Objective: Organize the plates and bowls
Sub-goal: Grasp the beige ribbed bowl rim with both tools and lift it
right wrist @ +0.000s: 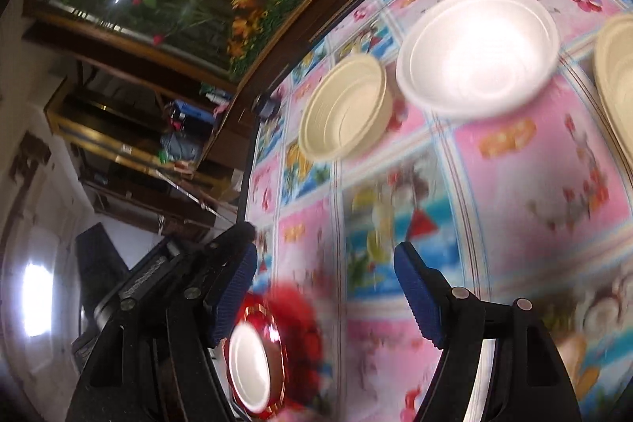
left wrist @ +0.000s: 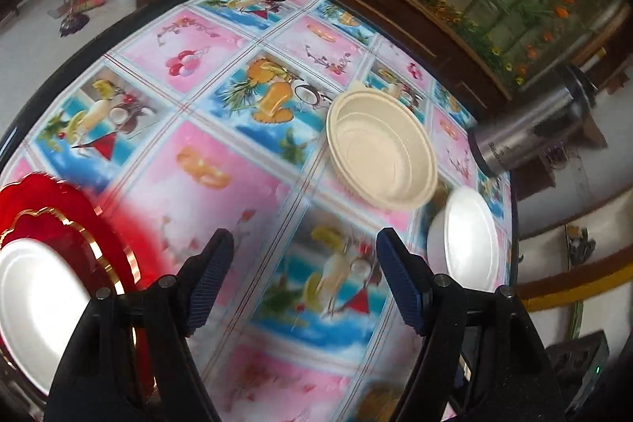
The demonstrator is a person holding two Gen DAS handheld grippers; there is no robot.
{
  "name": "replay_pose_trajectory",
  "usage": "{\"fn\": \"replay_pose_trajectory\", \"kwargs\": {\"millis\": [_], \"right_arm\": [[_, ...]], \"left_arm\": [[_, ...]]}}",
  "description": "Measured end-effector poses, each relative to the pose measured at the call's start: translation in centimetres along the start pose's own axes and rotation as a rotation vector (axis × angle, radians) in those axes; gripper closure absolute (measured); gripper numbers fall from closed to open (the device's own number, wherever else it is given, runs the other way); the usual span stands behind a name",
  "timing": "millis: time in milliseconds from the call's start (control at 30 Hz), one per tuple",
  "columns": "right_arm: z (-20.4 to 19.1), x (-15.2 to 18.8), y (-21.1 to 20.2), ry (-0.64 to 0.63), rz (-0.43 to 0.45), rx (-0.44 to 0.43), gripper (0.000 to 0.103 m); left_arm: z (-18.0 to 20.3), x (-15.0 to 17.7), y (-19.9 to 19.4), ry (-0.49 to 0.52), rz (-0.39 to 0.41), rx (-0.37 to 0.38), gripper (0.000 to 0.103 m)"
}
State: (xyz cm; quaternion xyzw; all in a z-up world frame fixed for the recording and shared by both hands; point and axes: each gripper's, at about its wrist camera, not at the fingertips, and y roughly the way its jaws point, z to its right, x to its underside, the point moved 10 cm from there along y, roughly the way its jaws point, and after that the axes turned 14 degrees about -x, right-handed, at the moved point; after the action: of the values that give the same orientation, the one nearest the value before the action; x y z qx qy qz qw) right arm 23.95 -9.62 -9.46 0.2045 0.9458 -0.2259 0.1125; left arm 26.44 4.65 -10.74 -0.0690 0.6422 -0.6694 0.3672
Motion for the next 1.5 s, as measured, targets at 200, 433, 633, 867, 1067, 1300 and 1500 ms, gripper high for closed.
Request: {"fn": "replay_pose_trajectory", "kwargs": {"millis": [200,433,633,867,1067,1300,1500], "right_arm": [[2.3,-5.0,2.9,0.138,0.027,-0.019,0.029],[3.7,-8.1,6.5,0.149,0.031,0.037,0.037],[5.7,-9.1,8.6,0.152,0.026,0.121,0.058],[7.0,-9.2,10.0,0.145,0.012,0.159,0.073],[7.3,-8.8,10.3,0.109,-0.007,0.181,0.092],[6.2,-7.6,9.2,0.082,-0.010,0.164,0.092],[4.4,-5.2,7.2,0.039,-0.010,0.155,0.092]], "left_arm": [[2.1,-2.5,4.1,-0.015,-0.046,-0.053,0.029],[3.8,-4.1,6.7,0.003,-0.042,-0.086,0.029],[4.2,-5.1,8.4,0.020,-0.030,-0.121,0.042],[4.6,-4.5,10.5,0.054,-0.082,-0.116,0.073],[4.8,-3.9,10.4,0.094,-0.074,-0.122,0.091],[3.6,-2.5,7.9,0.108,-0.064,-0.102,0.090],[2.2,-0.4,5.4,0.107,-0.055,-0.079,0.090]]}}
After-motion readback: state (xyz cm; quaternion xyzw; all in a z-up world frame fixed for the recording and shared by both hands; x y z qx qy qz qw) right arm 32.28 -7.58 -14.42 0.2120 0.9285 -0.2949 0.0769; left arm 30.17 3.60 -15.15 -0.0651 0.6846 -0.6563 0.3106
